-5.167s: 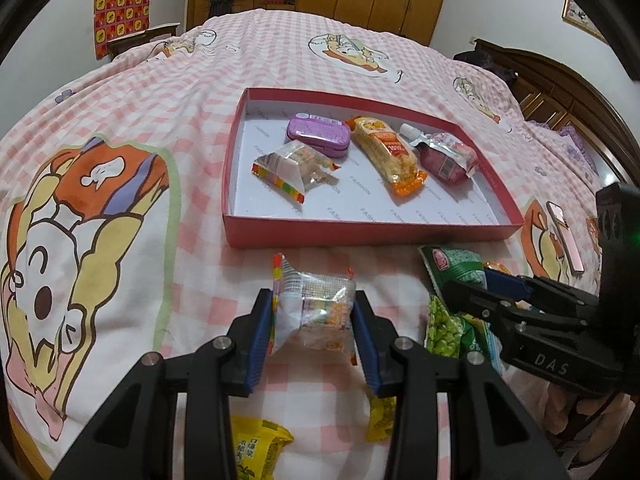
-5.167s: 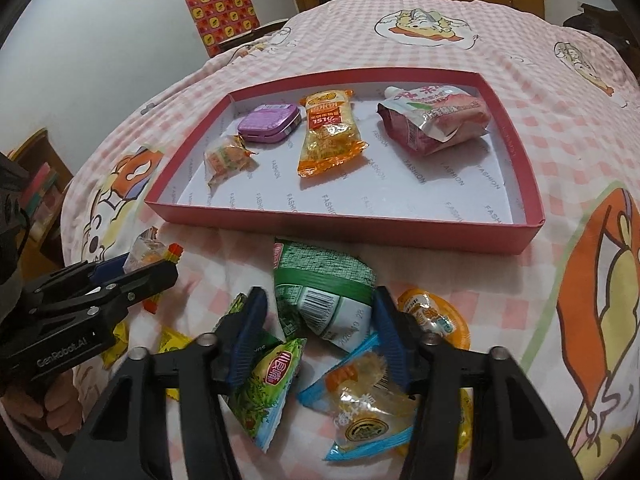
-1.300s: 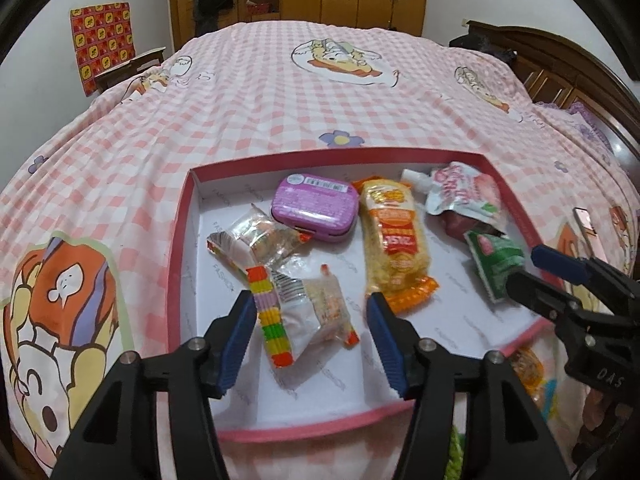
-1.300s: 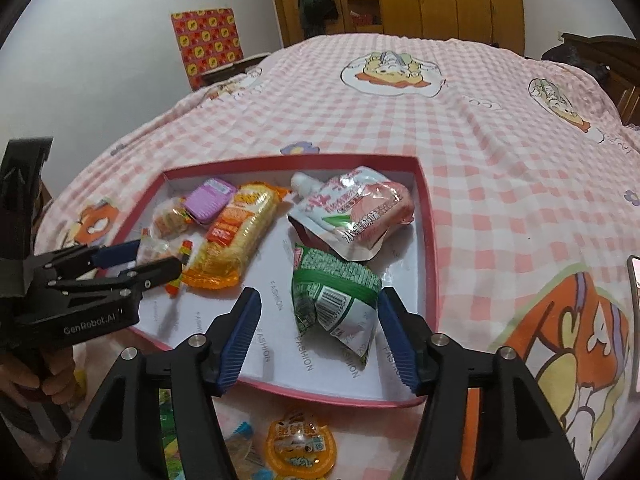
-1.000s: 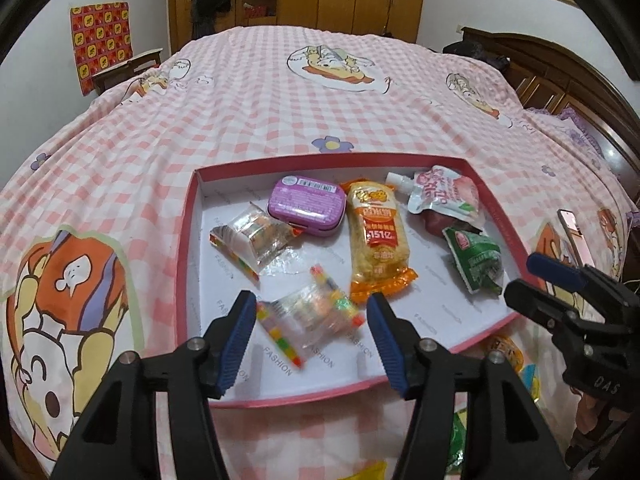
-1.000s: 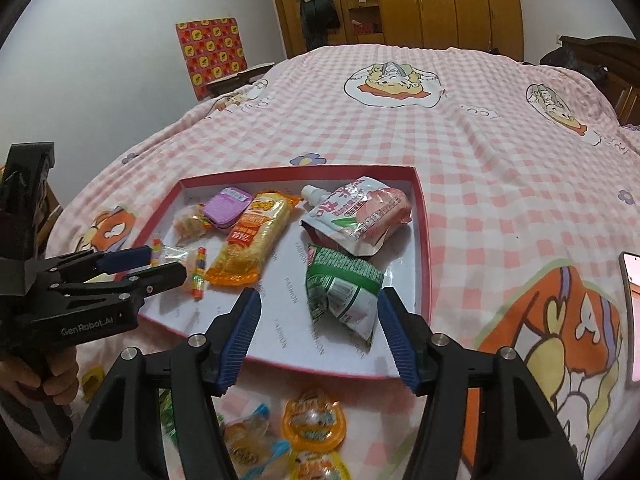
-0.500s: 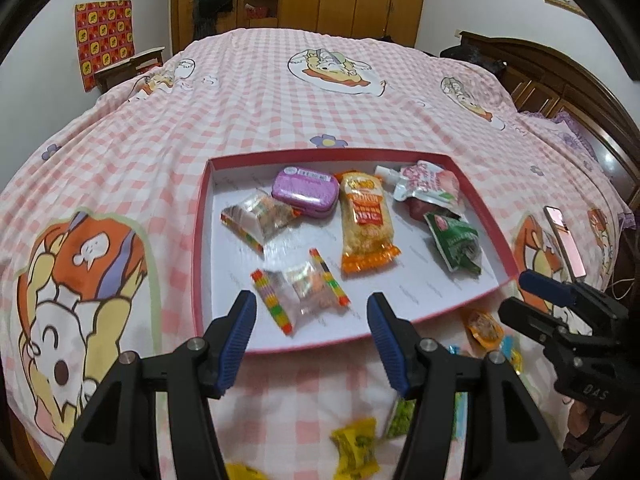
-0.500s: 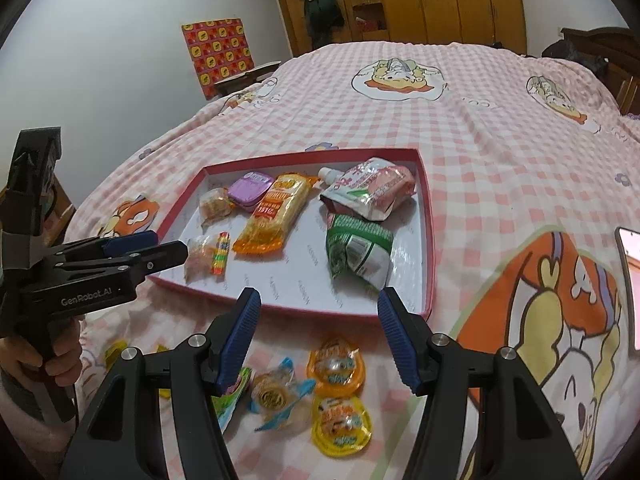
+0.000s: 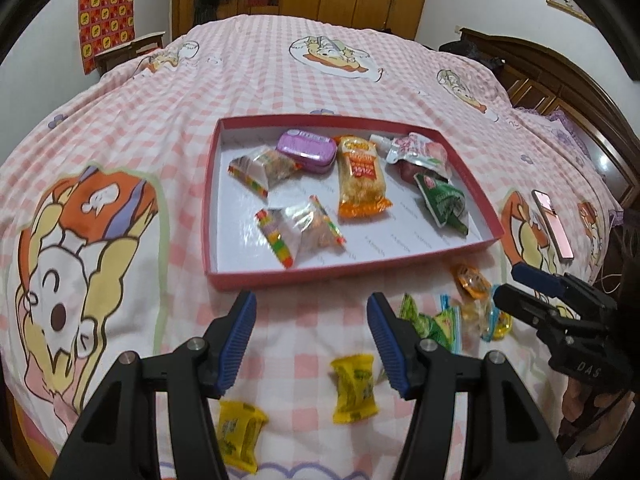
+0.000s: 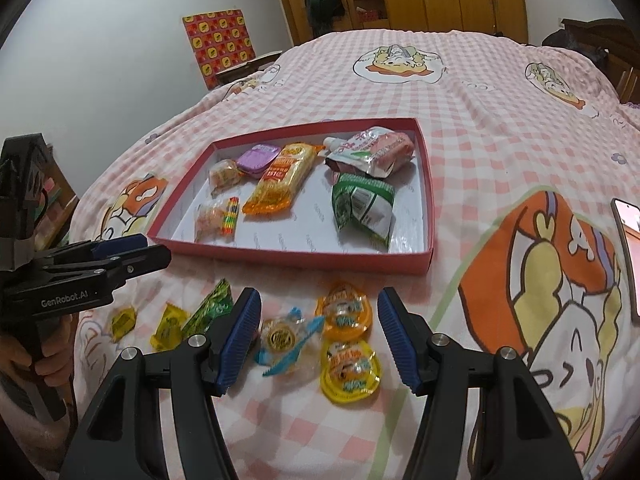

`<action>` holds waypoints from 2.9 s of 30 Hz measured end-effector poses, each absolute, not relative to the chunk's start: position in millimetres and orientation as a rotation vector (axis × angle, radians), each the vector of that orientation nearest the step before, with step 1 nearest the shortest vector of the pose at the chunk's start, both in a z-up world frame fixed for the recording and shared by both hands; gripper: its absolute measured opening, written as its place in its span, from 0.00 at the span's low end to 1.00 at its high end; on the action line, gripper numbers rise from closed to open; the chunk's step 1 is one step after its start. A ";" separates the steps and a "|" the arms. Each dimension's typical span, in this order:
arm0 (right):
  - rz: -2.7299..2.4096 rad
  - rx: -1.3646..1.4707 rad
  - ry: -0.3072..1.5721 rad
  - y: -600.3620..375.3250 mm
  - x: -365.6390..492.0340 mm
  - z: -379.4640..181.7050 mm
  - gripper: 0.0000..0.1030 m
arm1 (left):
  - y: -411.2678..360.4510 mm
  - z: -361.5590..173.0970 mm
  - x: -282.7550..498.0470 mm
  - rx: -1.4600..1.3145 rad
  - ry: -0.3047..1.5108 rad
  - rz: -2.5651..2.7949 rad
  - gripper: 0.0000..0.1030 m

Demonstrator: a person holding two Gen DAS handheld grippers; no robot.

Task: Organize snacks
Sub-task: 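Withdraw both grippers from the box toward the remaining snacks, then grasp the yellow wrapped candy with the left gripper while the right grasps the yellow jelly cup, then carry the yellow candy and jelly cup into the box and open both grippers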

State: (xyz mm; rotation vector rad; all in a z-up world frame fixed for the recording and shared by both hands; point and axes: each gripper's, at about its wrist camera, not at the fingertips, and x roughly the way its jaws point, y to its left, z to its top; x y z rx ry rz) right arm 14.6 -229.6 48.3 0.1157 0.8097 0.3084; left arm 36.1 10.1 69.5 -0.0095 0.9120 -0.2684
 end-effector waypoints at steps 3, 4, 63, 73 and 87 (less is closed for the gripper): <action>0.311 0.122 0.812 -229.9 10.2 47.2 0.60 | 15.2 68.0 32.4 -0.017 0.920 -0.265 0.59; 0.313 0.123 0.812 -230.1 8.6 46.8 0.60 | 17.1 67.3 30.8 -0.018 0.924 -0.264 0.59; 0.250 0.090 0.900 -239.6 1.8 2.6 0.49 | -2.3 24.7 13.9 0.012 0.983 -0.324 0.23; 0.233 0.099 0.885 -242.7 -1.1 4.1 0.37 | -0.9 29.8 10.4 0.009 0.976 -0.316 0.23; 0.270 0.117 0.859 -243.5 -18.5 20.1 0.36 | 4.7 44.8 6.2 -0.009 0.940 -0.311 0.23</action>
